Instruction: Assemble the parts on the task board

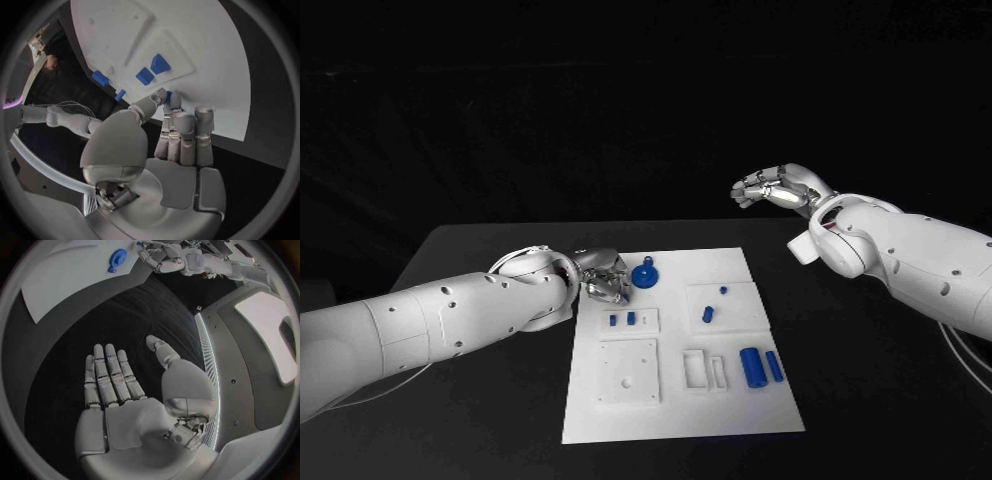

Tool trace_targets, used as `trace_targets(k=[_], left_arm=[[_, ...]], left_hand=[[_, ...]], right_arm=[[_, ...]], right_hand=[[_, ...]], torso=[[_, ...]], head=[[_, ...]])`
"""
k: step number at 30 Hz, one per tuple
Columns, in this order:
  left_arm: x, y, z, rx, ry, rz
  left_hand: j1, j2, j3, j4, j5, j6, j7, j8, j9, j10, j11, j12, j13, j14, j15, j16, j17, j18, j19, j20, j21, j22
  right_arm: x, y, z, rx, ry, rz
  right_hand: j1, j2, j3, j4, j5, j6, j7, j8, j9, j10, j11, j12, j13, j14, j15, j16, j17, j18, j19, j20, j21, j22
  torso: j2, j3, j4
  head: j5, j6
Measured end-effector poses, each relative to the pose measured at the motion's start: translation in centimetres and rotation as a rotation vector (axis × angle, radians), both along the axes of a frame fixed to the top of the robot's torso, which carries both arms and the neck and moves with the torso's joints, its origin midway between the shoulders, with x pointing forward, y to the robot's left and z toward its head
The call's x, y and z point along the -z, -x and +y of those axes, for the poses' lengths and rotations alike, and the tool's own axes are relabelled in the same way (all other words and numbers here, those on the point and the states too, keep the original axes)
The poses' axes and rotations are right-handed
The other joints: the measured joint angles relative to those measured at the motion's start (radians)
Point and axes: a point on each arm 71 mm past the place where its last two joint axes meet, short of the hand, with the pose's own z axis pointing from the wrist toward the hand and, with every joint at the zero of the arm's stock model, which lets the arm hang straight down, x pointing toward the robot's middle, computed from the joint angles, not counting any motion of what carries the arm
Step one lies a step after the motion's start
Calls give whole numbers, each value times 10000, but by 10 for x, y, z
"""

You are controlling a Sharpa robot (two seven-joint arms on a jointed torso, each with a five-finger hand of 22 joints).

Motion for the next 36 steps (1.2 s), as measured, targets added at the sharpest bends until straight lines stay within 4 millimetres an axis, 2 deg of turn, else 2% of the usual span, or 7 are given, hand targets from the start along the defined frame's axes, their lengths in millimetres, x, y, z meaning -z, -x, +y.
trace_targets(k=[5, 10, 27, 30, 32, 33, 36], left_arm=[[1, 5, -5, 312, -313, -389], [1, 7, -7, 563, -605, -836], [0, 8, -9, 851, -993, -1230], [0, 8, -8, 856, -963, -1237], [1, 8, -8, 861, -938, -1217], [2, 9, -7, 861, -935, -1193], [7, 11, -7, 874, -956, -1084]], left_hand=[[0, 0, 30, -30, 21, 25, -22, -15, 0, 109, -24, -39, 24, 46, -26, 0, 14, -5, 1, 0, 0, 9], [0, 0, 64, -66, 311, 31, -25, 35, 2, 192, -85, -39, 63, 47, -24, 70, 32, -9, 4, 0, 0, 19], [-15, -29, 74, -55, 311, 44, -37, 34, 11, 200, -88, -118, 92, 74, -67, 70, 30, -7, 49, -16, 40, 16], [54, -167, 117, -57, 311, 30, -23, -60, 0, 199, -88, -188, 92, 68, -73, 70, 29, -6, 28, -37, 40, 16], [73, -386, 173, -90, 320, -410, 286, -375, -132, 209, -77, -233, 102, 67, -74, 70, 29, -9, 12, -53, 40, 15], [106, -456, 152, -133, 352, -612, 356, -491, -208, 259, -62, -231, 120, -10, -107, 70, 29, 6, 8, -59, 40, 15], [59, -680, 64, -228, 390, -1023, 341, -722, -324, 267, -54, -287, 122, -68, -132, 70, 15, 19, -7, -75, 40, 15]], right_arm=[[0, 0, 0, 4, 1, 0], [0, 0, 0, 5, 1, 0], [0, 0, -2, 35, 10, 0], [0, 0, -3, 48, 13, 0], [0, 0, -4, 58, 16, 0], [0, 0, -4, 63, 17, 0], [0, 0, -5, 75, 20, 0]], right_hand=[[0, 0, 0, 0, 0, 0, 0, 0, 0, 0, 0, 0, 0, 0, 0, 0, 0, 0, 0, 0, 0, 0], [0, 0, 0, 0, 0, 0, 0, 0, 0, 0, 0, -37, 0, 0, 0, 0, 1, 0, 0, 0, 0, -1], [0, 0, 0, 0, 0, 0, 0, 0, -8, 0, 0, -39, 0, 0, 0, 0, -8, 0, 0, 0, 0, 8], [0, 0, 0, 0, 0, 0, 0, 0, -8, 0, 0, -39, 0, 0, 0, 0, -8, -1, 0, 0, 0, 8], [0, 0, 0, 0, 0, 0, 0, 0, -8, 0, 0, -39, 0, 0, 0, 0, -7, 1, 0, 0, 0, 8], [0, 0, 0, 0, 0, 0, 0, 0, -8, 0, 0, -39, 0, 0, 0, 0, -7, 0, 0, 0, 0, 8], [0, 0, 0, 0, 0, 0, 0, 0, -7, 0, 0, -39, 0, 0, 0, 0, -7, 0, 0, 0, 0, 13]], torso=[[0, 0, -3], [0, 0, -3], [-1, -1, -9], [-1, -4, -4], [-1, -7, -3], [-1, -7, -2], [0, -8, -1]], head=[[-1, -5], [-6, -10], [-33, -3], [-36, 2], [-37, 7], [-37, 12], [-38, 18]])
